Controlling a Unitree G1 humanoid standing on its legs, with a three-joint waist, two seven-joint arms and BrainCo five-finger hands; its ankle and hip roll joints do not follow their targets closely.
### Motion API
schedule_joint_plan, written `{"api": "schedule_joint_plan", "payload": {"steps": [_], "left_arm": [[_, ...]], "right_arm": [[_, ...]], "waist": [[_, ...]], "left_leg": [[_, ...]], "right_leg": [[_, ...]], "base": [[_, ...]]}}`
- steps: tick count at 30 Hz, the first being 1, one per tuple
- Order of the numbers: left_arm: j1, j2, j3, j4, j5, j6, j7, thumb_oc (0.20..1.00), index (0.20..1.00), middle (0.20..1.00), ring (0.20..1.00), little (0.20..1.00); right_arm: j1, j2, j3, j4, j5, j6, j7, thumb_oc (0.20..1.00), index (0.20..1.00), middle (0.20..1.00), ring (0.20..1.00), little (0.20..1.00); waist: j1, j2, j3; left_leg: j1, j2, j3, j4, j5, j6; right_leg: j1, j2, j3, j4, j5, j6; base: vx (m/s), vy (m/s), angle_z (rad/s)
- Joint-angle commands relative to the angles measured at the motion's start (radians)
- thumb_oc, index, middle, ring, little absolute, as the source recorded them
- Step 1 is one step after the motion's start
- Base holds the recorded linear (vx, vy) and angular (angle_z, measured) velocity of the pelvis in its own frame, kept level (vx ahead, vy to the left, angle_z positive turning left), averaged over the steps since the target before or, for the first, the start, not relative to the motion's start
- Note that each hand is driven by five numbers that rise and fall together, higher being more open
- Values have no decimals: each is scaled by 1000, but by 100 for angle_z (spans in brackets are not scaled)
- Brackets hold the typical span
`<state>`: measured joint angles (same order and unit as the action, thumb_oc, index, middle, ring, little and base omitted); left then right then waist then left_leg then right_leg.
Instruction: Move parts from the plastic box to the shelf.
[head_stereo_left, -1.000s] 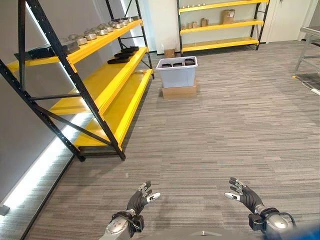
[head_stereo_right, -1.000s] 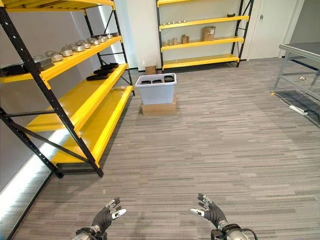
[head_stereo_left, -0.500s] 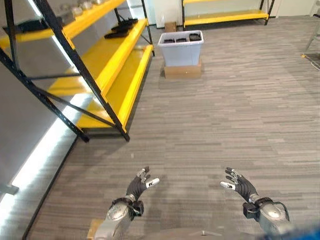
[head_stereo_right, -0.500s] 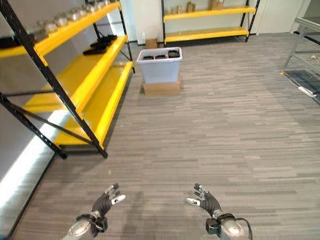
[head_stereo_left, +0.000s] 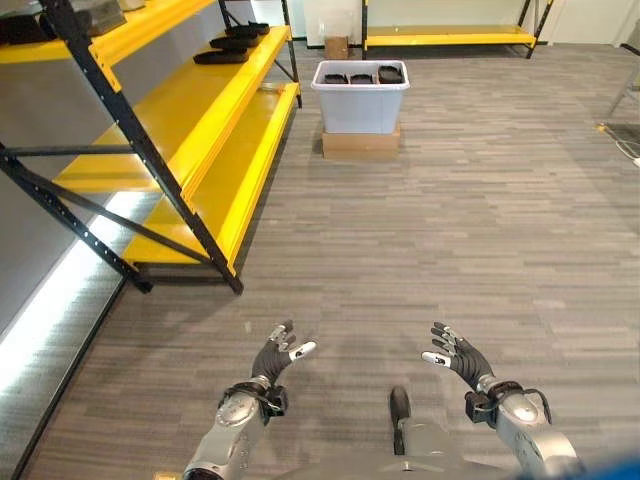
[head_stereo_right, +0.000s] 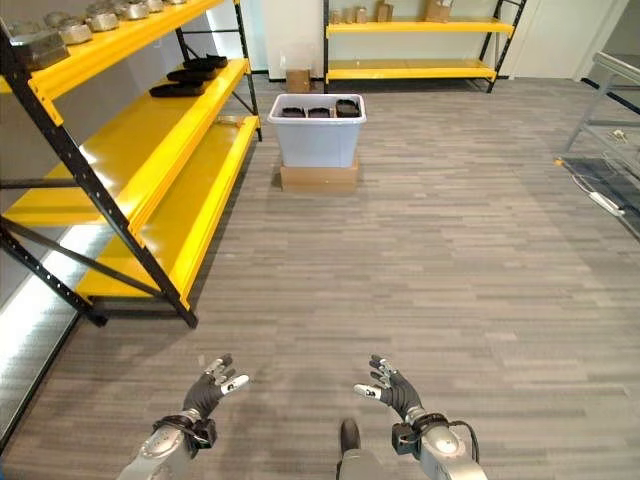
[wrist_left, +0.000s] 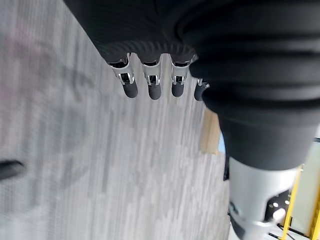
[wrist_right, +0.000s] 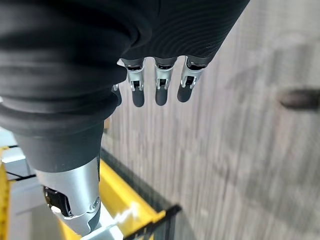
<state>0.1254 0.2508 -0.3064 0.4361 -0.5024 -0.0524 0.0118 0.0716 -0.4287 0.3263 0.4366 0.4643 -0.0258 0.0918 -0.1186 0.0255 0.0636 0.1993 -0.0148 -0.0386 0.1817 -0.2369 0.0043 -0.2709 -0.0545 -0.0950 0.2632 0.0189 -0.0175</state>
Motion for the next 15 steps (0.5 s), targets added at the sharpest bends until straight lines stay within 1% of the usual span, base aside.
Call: {"api": "schedule_joint_plan", "payload": {"steps": [1,2,3,4,5,6,7,8,9,11,12,13,14,15], "left_arm": [[-31,50,55,-85,-48,-51,19,1000,1000,1000,1000,1000],[-31,50,55,-85,-48,-51,19,1000,1000,1000,1000,1000],[-33,48,53,-89,-51,-48,21,1000,1000,1000,1000,1000],[-31,56,58,-109,-57,-41,25,1000,1000,1000,1000,1000],[-30,57,58,-115,-60,-39,28,1000,1000,1000,1000,1000],[-30,57,57,-116,-60,-39,28,1000,1000,1000,1000,1000],[-27,56,60,-119,-60,-37,30,1000,1000,1000,1000,1000],[-26,54,60,-121,-59,-36,31,1000,1000,1000,1000,1000],[-26,57,57,-127,-55,-38,32,1000,1000,1000,1000,1000],[-31,56,56,-116,-52,-45,29,1000,1000,1000,1000,1000],[-33,53,54,-96,-48,-57,30,1000,1000,1000,1000,1000],[-32,54,57,-94,-48,-64,30,1000,1000,1000,1000,1000],[-28,51,60,-92,-45,-68,35,1000,1000,1000,1000,1000],[-27,49,66,-97,-51,-72,36,1000,1000,1000,1000,1000]], "right_arm": [[-14,-25,-10,-97,28,-47,-5,1000,1000,1000,1000,1000],[-14,-25,-10,-97,28,-47,-5,1000,1000,1000,1000,1000],[-13,-30,-10,-92,31,-50,-13,1000,1000,1000,1000,1000],[-13,-38,-17,-96,28,-54,-24,1000,1000,1000,1000,1000],[-13,-40,-18,-95,24,-57,-31,1000,1000,1000,1000,1000],[-13,-40,-18,-95,24,-57,-31,1000,1000,1000,1000,1000],[-16,-39,-17,-93,21,-56,-38,1000,1000,1000,1000,1000],[-19,-41,-27,-93,23,-59,-48,1000,1000,1000,1000,1000],[-23,-51,-39,-106,30,-64,-59,1000,1000,1000,1000,1000],[-28,-49,-48,-97,29,-74,-69,1000,1000,1000,1000,1000],[-27,-40,-47,-75,18,-87,-74,1000,1000,1000,1000,1000],[-25,-35,-47,-71,9,-89,-73,1000,1000,1000,1000,1000],[-23,-30,-44,-59,0,-93,-74,1000,1000,1000,1000,1000],[-20,-30,-51,-66,0,-92,-69,1000,1000,1000,1000,1000]], "waist": [[-22,7,5],[-22,7,5],[-16,2,7],[10,-25,32],[19,-36,47],[19,-33,49],[30,-43,61],[47,-55,80],[75,-66,111],[91,-73,116],[116,-57,121],[136,-47,115],[144,-45,112],[140,-45,110]], "left_leg": [[28,120,-34,119,154,-32],[27,120,-34,120,154,-32],[-50,137,-36,301,264,-34],[-166,142,-44,539,368,-27],[-208,143,-43,606,363,-13],[-209,145,-44,611,360,-13],[-251,138,-35,646,338,-1],[-334,107,-14,646,282,10],[-444,70,13,575,225,12],[-493,72,40,385,231,2],[-499,85,12,22,363,-40],[-475,85,-45,-180,421,-59],[-479,84,-78,-242,443,-74],[-479,89,-60,-227,453,-88]], "right_leg": [[-15,33,16,-63,11,73],[-16,33,15,-63,11,73],[45,66,22,-87,-21,33],[118,81,22,-123,-41,-7],[150,82,19,-139,-46,-18],[151,84,18,-139,-46,-18],[179,82,23,-153,-51,-23],[212,69,31,-172,-54,-16],[270,58,53,-186,-56,-3],[301,49,62,-212,-66,9],[351,71,82,-243,-84,21],[406,79,98,-265,-101,27],[434,82,113,-279,-117,33],[468,75,120,-291,-131,39]], "base": [[117,-93,0],[196,-186,-16],[372,-425,-26],[439,-503,2],[240,-316,39],[121,-127,9],[105,-75,-33],[241,-57,-57],[275,20,-24],[366,111,-28],[566,199,-83],[616,222,-101],[499,186,-86],[447,206,-90]]}}
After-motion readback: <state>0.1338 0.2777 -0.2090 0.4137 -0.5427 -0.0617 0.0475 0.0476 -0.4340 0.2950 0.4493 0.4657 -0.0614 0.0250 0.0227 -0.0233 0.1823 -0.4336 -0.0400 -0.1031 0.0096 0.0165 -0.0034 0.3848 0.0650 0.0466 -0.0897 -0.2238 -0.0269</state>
